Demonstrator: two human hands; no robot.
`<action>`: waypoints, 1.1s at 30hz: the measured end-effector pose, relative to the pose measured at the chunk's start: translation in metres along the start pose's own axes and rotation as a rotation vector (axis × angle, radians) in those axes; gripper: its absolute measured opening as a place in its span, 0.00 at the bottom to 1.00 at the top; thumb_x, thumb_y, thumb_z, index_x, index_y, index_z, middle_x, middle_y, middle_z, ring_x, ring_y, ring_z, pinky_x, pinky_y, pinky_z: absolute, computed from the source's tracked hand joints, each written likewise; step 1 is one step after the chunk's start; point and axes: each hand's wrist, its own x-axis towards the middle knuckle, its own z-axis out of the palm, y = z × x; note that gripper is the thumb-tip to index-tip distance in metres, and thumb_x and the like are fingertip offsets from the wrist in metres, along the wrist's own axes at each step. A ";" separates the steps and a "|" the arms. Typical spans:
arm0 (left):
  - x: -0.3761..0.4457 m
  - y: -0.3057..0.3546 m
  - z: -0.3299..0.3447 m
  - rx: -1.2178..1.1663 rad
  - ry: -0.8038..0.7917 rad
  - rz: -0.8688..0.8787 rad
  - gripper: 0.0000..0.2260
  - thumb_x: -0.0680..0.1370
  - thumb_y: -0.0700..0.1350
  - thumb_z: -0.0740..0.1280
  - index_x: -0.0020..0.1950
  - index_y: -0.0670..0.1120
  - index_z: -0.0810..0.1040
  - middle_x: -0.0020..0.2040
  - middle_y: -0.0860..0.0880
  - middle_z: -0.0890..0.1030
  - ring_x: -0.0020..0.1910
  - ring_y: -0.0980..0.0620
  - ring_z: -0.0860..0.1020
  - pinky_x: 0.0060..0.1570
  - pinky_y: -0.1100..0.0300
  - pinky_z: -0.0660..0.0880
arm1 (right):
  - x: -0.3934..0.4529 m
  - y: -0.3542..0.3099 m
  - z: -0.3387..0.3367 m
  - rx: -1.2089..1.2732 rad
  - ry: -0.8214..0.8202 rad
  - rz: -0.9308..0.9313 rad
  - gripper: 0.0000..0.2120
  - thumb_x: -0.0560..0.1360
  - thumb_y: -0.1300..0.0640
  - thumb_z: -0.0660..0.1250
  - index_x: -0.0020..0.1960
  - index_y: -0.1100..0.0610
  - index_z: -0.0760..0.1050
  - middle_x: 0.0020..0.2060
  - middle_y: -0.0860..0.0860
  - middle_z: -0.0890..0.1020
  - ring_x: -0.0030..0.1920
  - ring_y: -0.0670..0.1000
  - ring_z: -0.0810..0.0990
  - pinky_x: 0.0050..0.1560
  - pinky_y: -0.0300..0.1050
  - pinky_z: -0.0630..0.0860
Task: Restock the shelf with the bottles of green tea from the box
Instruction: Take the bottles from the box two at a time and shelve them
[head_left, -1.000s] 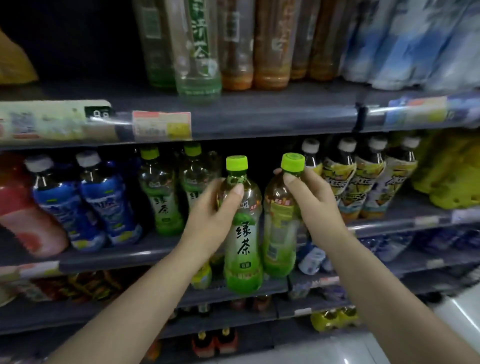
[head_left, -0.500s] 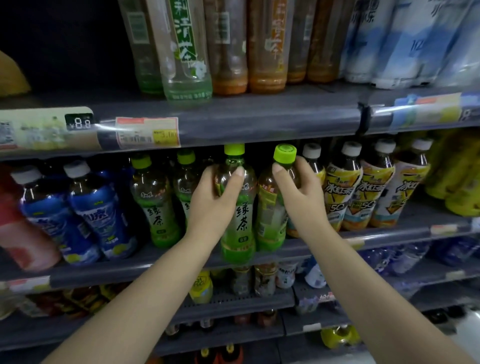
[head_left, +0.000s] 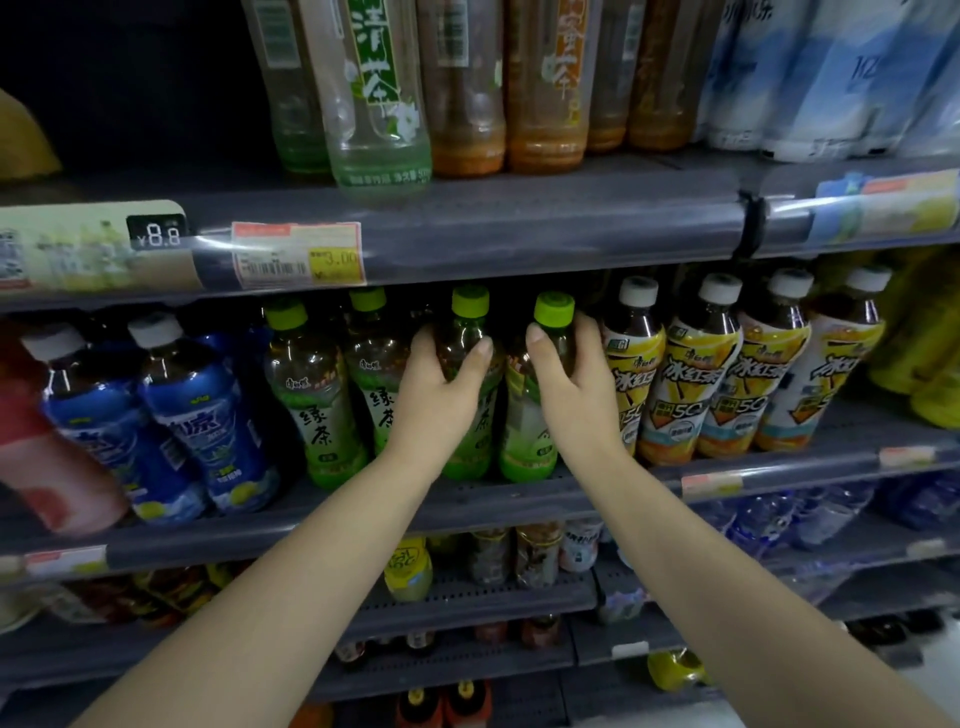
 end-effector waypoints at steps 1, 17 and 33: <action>0.000 -0.001 -0.002 0.011 -0.022 -0.008 0.34 0.75 0.61 0.63 0.76 0.50 0.56 0.74 0.49 0.66 0.73 0.49 0.65 0.70 0.46 0.65 | -0.001 0.004 0.002 -0.026 -0.013 0.006 0.18 0.77 0.44 0.61 0.64 0.48 0.69 0.59 0.47 0.77 0.60 0.45 0.74 0.60 0.44 0.71; 0.003 0.011 -0.022 0.243 -0.242 0.013 0.33 0.79 0.54 0.61 0.77 0.50 0.45 0.77 0.46 0.60 0.74 0.46 0.62 0.65 0.57 0.62 | 0.002 -0.002 -0.026 -0.348 -0.240 -0.108 0.31 0.71 0.51 0.72 0.70 0.55 0.64 0.61 0.50 0.77 0.60 0.48 0.76 0.60 0.44 0.75; 0.006 -0.009 0.005 0.208 -0.057 0.082 0.37 0.76 0.49 0.69 0.76 0.45 0.48 0.74 0.42 0.62 0.73 0.45 0.64 0.72 0.50 0.62 | -0.014 0.013 -0.017 -0.386 -0.174 -0.054 0.47 0.71 0.63 0.71 0.77 0.51 0.43 0.61 0.56 0.78 0.59 0.55 0.79 0.54 0.40 0.72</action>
